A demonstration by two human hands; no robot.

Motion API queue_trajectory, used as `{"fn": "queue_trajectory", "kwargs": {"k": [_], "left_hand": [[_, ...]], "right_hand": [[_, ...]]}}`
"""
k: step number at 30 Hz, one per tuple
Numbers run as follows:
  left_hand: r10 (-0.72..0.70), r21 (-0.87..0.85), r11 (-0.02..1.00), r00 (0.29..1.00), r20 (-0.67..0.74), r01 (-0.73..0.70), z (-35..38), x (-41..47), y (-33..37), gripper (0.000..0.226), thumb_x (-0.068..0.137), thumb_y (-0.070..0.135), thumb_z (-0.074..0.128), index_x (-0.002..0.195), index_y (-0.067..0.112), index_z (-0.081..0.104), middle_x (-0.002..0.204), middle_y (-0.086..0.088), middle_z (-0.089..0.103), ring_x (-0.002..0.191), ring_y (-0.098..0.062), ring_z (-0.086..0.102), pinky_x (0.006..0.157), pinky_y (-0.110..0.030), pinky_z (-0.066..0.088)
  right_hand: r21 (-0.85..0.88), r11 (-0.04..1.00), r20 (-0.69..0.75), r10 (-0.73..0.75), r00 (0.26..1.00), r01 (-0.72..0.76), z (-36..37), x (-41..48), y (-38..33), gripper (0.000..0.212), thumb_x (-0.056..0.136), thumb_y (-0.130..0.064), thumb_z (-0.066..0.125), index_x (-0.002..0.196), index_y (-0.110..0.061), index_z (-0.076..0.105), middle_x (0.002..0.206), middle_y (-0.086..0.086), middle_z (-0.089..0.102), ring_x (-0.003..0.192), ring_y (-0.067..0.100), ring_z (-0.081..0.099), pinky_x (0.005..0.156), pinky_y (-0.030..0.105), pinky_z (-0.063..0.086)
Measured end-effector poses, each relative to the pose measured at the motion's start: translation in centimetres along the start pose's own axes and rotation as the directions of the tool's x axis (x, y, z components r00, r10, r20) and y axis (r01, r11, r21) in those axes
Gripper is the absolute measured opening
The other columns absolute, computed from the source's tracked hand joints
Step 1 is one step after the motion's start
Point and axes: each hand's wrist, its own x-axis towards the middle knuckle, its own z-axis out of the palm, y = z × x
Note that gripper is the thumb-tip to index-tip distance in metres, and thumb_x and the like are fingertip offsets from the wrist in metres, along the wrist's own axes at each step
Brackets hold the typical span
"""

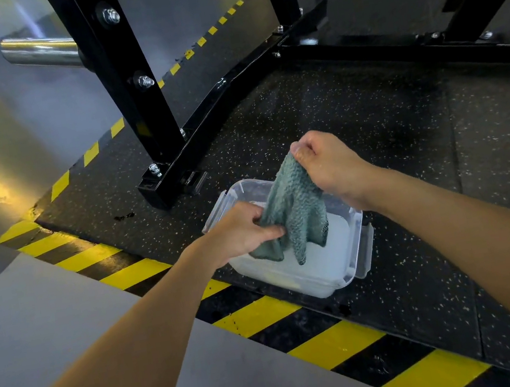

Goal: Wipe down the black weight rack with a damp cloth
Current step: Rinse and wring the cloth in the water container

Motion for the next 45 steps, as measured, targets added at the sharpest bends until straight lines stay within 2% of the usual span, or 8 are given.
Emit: {"fn": "queue_trajectory", "kwargs": {"k": [6, 10, 16, 24, 30, 36, 40, 45], "left_hand": [[-0.033, -0.066, 0.997, 0.998, -0.061, 0.029, -0.4, 0.5, -0.7, 0.015, 0.099, 0.022, 0.057, 0.112, 0.026, 0.053, 0.109, -0.014, 0.068, 0.095, -0.031, 0.067, 0.085, -0.043, 0.054], [0.070, 0.324, 0.942, 0.995, 0.068, -0.089, -0.4, 1.4, -1.3, 0.061, 0.085, 0.020, 0.074, 0.120, 0.037, 0.027, 0.106, -0.011, 0.052, 0.081, -0.026, 0.060, 0.072, -0.040, 0.049], [0.096, 0.620, 0.782, 0.995, -0.028, -0.058, 1.6, 4.4, -2.6, 0.009, 0.096, 0.018, 0.046, 0.101, 0.022, 0.052, 0.104, -0.008, 0.048, 0.099, -0.034, 0.055, 0.091, -0.051, 0.048], [-0.260, 0.599, 0.798, 0.934, 0.245, 0.065, 3.0, 5.5, -2.4, 0.053, 0.088, 0.043, 0.059, 0.132, 0.019, 0.041, 0.132, -0.007, 0.037, 0.119, -0.031, 0.050, 0.102, -0.046, 0.044], [-0.309, 0.650, 0.754, 0.926, 0.217, 0.099, 4.8, 6.1, -2.4, 0.033, 0.097, 0.008, 0.053, 0.130, 0.011, 0.052, 0.127, -0.013, 0.057, 0.106, -0.031, 0.057, 0.079, -0.041, 0.053], [-0.423, 0.019, 0.906, 0.901, 0.099, 0.424, 5.6, 7.3, -2.3, 0.015, 0.097, 0.003, 0.053, 0.101, -0.004, 0.065, 0.098, -0.020, 0.065, 0.096, -0.032, 0.063, 0.069, -0.034, 0.054], [-0.467, -0.410, 0.806, 0.884, 0.005, 0.428, 5.0, 6.8, -1.3, 0.025, 0.096, 0.012, 0.059, 0.103, -0.012, 0.064, 0.091, -0.027, 0.069, 0.073, -0.040, 0.070, 0.061, -0.047, 0.060], [-0.425, -0.488, 0.767, 0.900, 0.099, 0.416, 4.1, 5.7, 0.3, 0.029, 0.101, 0.024, 0.058, 0.093, -0.004, 0.062, 0.075, -0.017, 0.064, 0.058, -0.027, 0.062, 0.055, -0.033, 0.053]], "right_hand": [[-0.303, 0.949, 0.408, 0.042, 0.912, 0.091, -1.6, -0.6, 1.6, 0.049, 0.099, -0.028, 0.059, 0.144, -0.017, 0.043, 0.128, 0.007, 0.055, 0.108, 0.016, 0.057, 0.094, 0.034, 0.048], [-0.738, 0.602, 0.481, 0.154, 0.863, 0.304, 0.2, -1.0, 3.9, 0.030, 0.090, -0.030, 0.071, 0.110, -0.011, 0.058, 0.114, 0.007, 0.059, 0.094, 0.022, 0.060, 0.086, 0.041, 0.054], [-0.817, 0.412, 0.478, 0.093, 0.873, 0.403, 3.6, -1.6, 5.5, 0.031, 0.094, -0.033, 0.063, 0.111, -0.009, 0.052, 0.115, 0.004, 0.036, 0.074, 0.025, 0.056, 0.059, 0.039, 0.046], [-0.831, 0.338, 0.533, 0.257, 0.807, 0.441, 6.0, -0.6, 8.9, 0.052, 0.099, -0.019, 0.046, 0.150, -0.018, 0.033, 0.155, 0.007, 0.013, 0.127, 0.032, 0.042, 0.086, 0.045, 0.047], [-0.801, 0.556, 0.475, 0.368, 0.799, 0.220, 7.5, 0.3, 9.8, 0.031, 0.096, -0.004, 0.050, 0.126, -0.006, 0.059, 0.128, 0.013, 0.059, 0.110, 0.030, 0.060, 0.085, 0.035, 0.048], [-0.163, 0.816, 0.228, 0.578, 0.783, -0.555, 8.4, 1.0, 9.4, 0.027, 0.094, -0.006, 0.050, 0.121, -0.004, 0.053, 0.103, 0.020, 0.062, 0.077, 0.029, 0.064, 0.058, 0.033, 0.050], [0.183, 0.794, 0.169, 0.556, 0.814, -0.580, 8.7, -0.3, 7.5, 0.020, 0.104, -0.020, 0.034, 0.113, -0.004, 0.043, 0.070, 0.015, 0.052, 0.033, 0.018, 0.043, 0.037, 0.023, 0.031], [-0.167, 0.878, -0.027, 0.451, 0.892, -0.449, 8.2, 0.5, 7.4, 0.028, 0.105, -0.011, 0.027, 0.121, 0.001, 0.046, 0.096, 0.018, 0.059, 0.064, 0.023, 0.052, 0.048, 0.028, 0.032]]}}
